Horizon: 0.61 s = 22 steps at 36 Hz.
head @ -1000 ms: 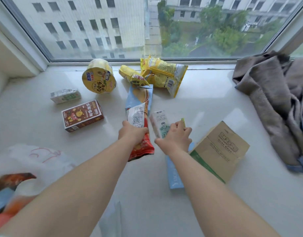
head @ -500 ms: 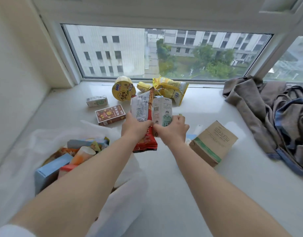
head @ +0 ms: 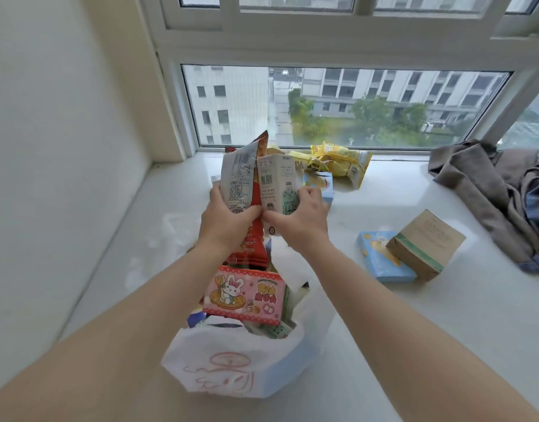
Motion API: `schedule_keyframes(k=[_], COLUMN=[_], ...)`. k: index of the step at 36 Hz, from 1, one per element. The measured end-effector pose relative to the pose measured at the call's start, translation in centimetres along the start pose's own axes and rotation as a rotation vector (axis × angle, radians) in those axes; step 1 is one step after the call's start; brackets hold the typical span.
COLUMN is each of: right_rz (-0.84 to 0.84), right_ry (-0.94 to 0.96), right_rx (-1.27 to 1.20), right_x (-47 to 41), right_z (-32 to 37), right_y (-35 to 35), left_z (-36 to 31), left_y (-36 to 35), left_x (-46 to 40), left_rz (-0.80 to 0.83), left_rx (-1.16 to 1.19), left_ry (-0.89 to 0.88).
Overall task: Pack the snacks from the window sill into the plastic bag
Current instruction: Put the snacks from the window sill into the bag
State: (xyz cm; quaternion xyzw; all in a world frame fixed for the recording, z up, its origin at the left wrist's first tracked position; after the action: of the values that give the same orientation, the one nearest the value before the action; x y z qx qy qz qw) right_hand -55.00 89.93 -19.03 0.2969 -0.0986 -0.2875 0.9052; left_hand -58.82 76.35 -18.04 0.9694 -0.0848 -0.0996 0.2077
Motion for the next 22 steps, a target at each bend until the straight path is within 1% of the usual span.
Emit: schedule_keyframes(k=[6,9,12,14,17,19,22], right_rz=[0.15,0.207,0.247,0.256,0.247,0.271,0.297], right_ry=[0.039,0.022,-0.013,0.012,0.102,0.162,0.262], right_rx=[-0.078,-0.092,-0.042,0.074,0.343,0.532,0.761], right_x=[2.1,3.1,4.0,4.6,5.3,5.7,6.5], right_z=[-0.5,-0.7,-1.1,-1.6,-2.5,-3.3,-4.5], right_y=[-2.6,-3.6,-4.5,-4.9,-5.1,-5.2,-5.6], left_z=[3.2,4.7,6.5,7.8,9.6,10.8,13.0], left_y=[2.5,3.1,3.4,3.4,3.7,4.0,4.1], left_x=[2.1,2.5,3.1,3.3,3.7,4.5,5.8], left_rz=[0.065,0.083,0.103,0.106,0.162,0.261,0.442], left_rx=[0.196,0.232,0.223,0.12,-0.24,-0.439,-0.603], left_ry=[0.034,0.041,0.065,0.072,0.069,0.053,0.059])
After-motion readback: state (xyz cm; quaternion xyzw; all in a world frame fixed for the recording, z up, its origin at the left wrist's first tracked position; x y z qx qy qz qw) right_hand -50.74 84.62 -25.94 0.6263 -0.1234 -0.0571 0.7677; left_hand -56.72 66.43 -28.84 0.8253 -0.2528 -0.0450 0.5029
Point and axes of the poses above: each hand's wrist, its own x-axis away from the middle knuckle, its own y-axis out of the back of the hand, z = x × y, the point moved 1 cm from there along -x, towards the middle knuckle, and after that the axes turned 9 degrees about -y, right-handed, at the moved point
